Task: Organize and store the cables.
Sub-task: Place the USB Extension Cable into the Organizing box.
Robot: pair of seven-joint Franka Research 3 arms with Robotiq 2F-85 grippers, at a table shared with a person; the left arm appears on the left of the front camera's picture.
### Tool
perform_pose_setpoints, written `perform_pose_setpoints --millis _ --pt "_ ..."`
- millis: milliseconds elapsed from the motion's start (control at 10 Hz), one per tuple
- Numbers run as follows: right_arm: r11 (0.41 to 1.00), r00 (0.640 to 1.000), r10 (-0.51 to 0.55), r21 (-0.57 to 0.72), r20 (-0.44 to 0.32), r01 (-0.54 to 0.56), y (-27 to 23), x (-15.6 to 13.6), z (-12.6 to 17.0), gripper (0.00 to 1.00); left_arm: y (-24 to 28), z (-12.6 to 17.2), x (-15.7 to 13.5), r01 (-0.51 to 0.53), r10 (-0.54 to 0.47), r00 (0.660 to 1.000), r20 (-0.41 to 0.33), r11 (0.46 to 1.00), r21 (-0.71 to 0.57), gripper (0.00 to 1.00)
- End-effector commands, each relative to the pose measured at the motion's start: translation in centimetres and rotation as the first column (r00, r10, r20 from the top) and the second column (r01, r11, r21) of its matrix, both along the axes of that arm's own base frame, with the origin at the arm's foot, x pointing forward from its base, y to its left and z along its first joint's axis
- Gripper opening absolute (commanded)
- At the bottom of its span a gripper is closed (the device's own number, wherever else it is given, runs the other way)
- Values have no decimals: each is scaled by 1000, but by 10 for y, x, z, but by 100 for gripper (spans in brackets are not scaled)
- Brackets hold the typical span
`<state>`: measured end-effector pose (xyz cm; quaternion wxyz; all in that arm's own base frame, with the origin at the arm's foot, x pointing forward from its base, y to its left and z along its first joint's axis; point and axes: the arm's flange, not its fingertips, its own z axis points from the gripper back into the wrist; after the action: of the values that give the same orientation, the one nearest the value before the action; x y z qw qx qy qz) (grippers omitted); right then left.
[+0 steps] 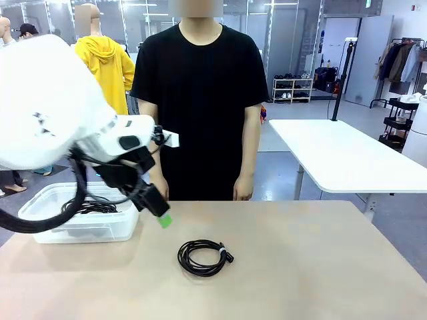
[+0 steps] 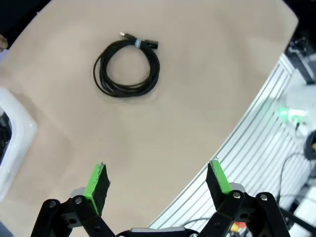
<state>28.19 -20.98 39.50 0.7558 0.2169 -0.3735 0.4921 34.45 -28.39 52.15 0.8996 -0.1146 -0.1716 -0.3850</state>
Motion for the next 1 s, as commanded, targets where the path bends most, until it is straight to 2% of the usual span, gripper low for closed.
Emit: perform_pose_setpoints --millis 0,100,200,900 --pt "994 997 65 82 36 -68 14 -19 -29 100 -16 -10 11 -103 103 995 14 994 -36 100" --pt "1000 1000 0 0 0 0 0 0 0 100 -7 -11 14 -130 131 991 19 991 -44 100" --pt "1000 1000 0 0 0 0 0 0 0 100 -9 -11 8 -49 49 999 -11 999 -19 100" --pt "1000 1000 0 0 0 0 0 0 0 100 -13 -12 10 -67 66 998 -12 997 -37 100"
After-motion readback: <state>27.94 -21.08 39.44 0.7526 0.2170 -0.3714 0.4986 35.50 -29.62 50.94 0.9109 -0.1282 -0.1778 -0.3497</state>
